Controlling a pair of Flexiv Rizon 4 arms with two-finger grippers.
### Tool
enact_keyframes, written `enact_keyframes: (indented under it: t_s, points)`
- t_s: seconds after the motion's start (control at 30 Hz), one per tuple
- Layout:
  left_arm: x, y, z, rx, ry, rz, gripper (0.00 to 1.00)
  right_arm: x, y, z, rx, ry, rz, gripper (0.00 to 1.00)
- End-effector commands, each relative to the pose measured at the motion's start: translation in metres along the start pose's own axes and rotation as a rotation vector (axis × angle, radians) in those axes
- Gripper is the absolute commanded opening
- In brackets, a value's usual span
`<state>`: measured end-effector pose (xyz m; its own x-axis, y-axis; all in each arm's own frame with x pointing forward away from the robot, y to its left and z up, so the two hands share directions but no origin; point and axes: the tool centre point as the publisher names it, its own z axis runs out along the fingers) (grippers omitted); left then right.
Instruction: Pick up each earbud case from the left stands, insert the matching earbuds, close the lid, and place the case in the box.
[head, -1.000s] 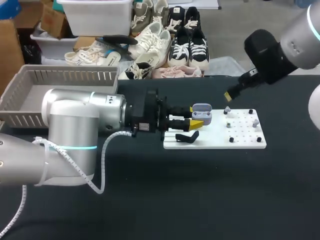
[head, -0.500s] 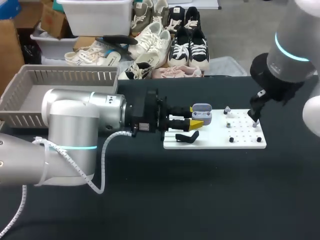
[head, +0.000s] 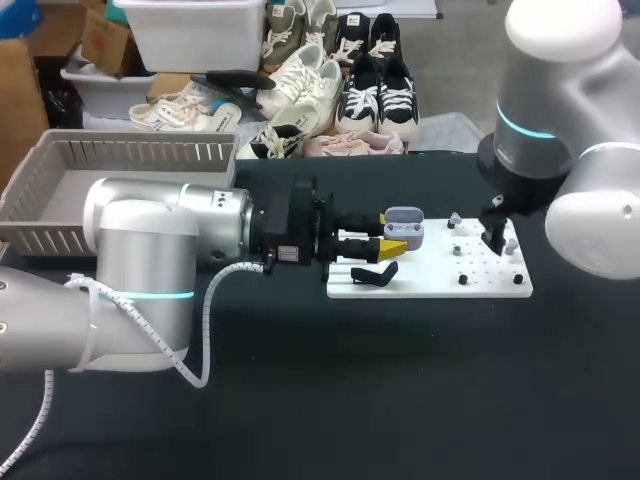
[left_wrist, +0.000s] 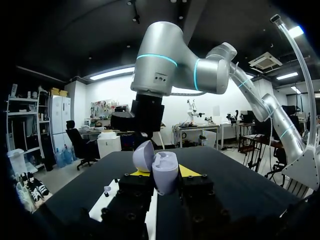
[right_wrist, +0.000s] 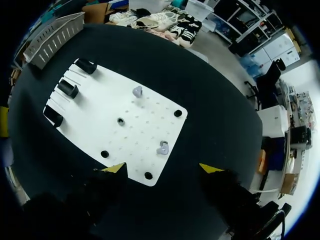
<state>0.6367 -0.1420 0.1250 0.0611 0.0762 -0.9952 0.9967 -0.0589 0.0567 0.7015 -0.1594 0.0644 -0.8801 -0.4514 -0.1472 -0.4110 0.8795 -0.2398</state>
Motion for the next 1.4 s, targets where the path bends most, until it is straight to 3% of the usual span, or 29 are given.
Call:
enact_keyframes:
  t_s: [0.03,0.17,0.23,0.33,0.43,1.03,1.4]
  points:
    - [0.000,-0.002,0.000,-0.006,-0.001,0.002,0.00,-0.007,0.000,0.014,-0.021,0.021,0.007,0.81]
    - [0.000,-0.002,0.000,-0.006,-0.001,0.002,0.00,-0.008,0.000,0.021,-0.035,0.023,0.011,0.78]
    - [0.000,-0.002,0.000,-0.006,-0.001,0.002,0.00,-0.010,-0.001,0.024,-0.038,0.020,0.014,0.69]
    - [0.000,-0.002,0.000,-0.006,-0.001,0.002,0.00,-0.012,-0.005,0.028,-0.039,0.019,0.020,0.64]
    - [0.000,-0.002,0.000,-0.006,-0.001,0.002,0.00,-0.013,-0.007,0.030,-0.037,0.016,0.026,0.49]
    - [0.000,-0.002,0.000,-0.006,-0.001,0.002,0.00,-0.010,-0.002,0.041,-0.047,0.033,0.018,0.48]
    - [0.000,-0.002,0.000,-0.006,-0.001,0.002,0.00,-0.011,0.000,0.048,-0.047,0.045,0.013,0.40]
